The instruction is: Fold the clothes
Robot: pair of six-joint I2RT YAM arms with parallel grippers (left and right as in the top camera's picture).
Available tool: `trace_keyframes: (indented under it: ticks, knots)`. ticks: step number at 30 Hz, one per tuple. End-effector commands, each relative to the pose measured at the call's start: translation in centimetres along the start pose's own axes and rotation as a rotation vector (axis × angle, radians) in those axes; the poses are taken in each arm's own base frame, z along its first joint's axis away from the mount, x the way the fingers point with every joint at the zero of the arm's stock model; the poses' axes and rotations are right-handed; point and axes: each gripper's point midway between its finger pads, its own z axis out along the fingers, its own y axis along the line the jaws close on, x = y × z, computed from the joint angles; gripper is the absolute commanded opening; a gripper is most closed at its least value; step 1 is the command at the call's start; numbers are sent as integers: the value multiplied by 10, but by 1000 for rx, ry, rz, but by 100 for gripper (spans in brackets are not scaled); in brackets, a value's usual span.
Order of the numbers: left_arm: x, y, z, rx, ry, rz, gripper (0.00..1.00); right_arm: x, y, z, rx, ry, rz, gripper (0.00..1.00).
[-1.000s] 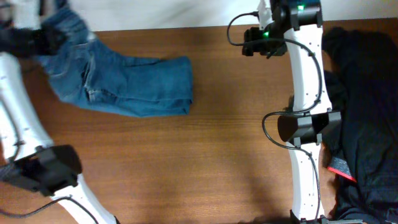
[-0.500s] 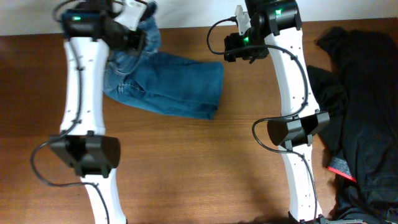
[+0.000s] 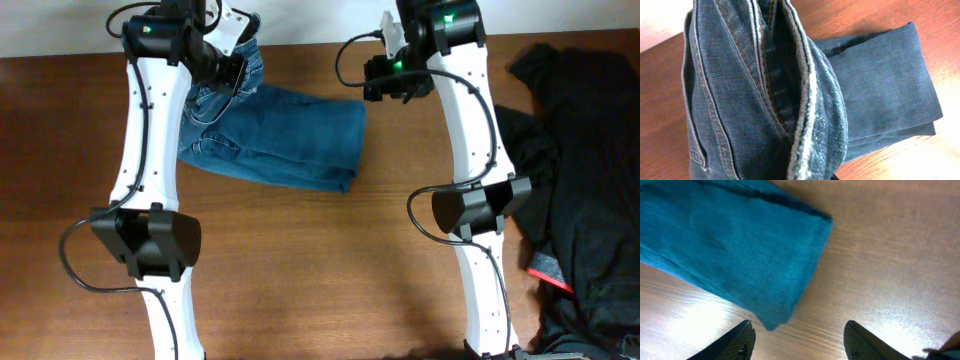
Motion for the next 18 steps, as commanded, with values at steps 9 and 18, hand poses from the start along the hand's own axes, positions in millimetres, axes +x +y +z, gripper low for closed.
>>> trace_keyframes:
  ticks: [9,18]
  knots:
    - [-7,-1,-11,-3,-33,-8,0,45,7,101,-19,255,-26,45]
    - [-7,-1,-11,-3,-33,-8,0,65,8,146,-17,311,-42,44]
